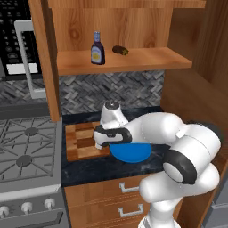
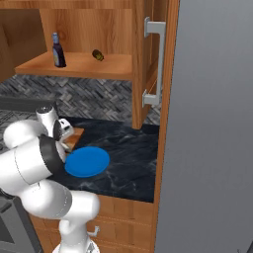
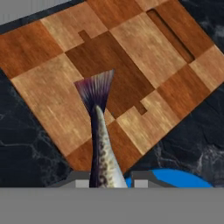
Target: Pick the fish from the plate and place it on the cutting board. Then pick the condiment bottle from the cabinet and place it next to the cutting board.
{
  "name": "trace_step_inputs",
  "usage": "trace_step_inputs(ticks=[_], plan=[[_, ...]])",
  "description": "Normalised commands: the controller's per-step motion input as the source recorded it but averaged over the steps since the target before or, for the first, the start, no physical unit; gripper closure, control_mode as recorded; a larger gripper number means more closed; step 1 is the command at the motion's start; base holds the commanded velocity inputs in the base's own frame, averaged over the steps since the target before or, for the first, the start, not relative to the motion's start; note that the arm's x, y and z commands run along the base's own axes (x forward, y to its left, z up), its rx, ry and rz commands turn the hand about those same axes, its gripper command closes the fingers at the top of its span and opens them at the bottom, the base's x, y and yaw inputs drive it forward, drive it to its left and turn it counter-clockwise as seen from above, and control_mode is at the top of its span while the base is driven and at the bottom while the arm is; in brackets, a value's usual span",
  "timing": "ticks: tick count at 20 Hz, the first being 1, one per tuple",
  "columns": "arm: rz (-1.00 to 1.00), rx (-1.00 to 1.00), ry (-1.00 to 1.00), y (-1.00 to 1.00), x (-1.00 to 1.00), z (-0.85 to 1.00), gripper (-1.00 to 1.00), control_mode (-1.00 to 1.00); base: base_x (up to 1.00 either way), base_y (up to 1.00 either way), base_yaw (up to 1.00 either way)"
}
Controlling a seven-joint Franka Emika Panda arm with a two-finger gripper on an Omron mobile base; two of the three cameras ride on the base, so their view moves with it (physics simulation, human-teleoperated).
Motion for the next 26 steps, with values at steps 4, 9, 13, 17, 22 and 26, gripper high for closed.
trace_step_inputs(ticks=[4, 9, 13, 17, 22, 26], plan=[[0.0, 0.0, 0.0, 0.37, 0.0, 0.01, 1.0, -1.0, 0.0, 0.0, 0.0], [0.0, 0.0, -0.02, 0.25, 0.0, 0.0, 1.0, -1.0, 0.0, 0.0, 0.0], [0.0, 0.0, -0.05, 0.16, 0.09, -0.02, 1.0, -1.0, 0.0, 0.0, 0.0], [0.0, 0.0, -0.05, 0.16, 0.22, -0.07, 1.0, -1.0, 0.0, 0.0, 0.0], [0.0, 0.0, -0.07, 0.14, 0.24, -0.17, 1.0, -1.0, 0.0, 0.0, 0.0], [0.0, 0.0, -0.07, 0.15, 0.23, -0.2, 1.0, -1.0, 0.0, 0.0, 0.0]])
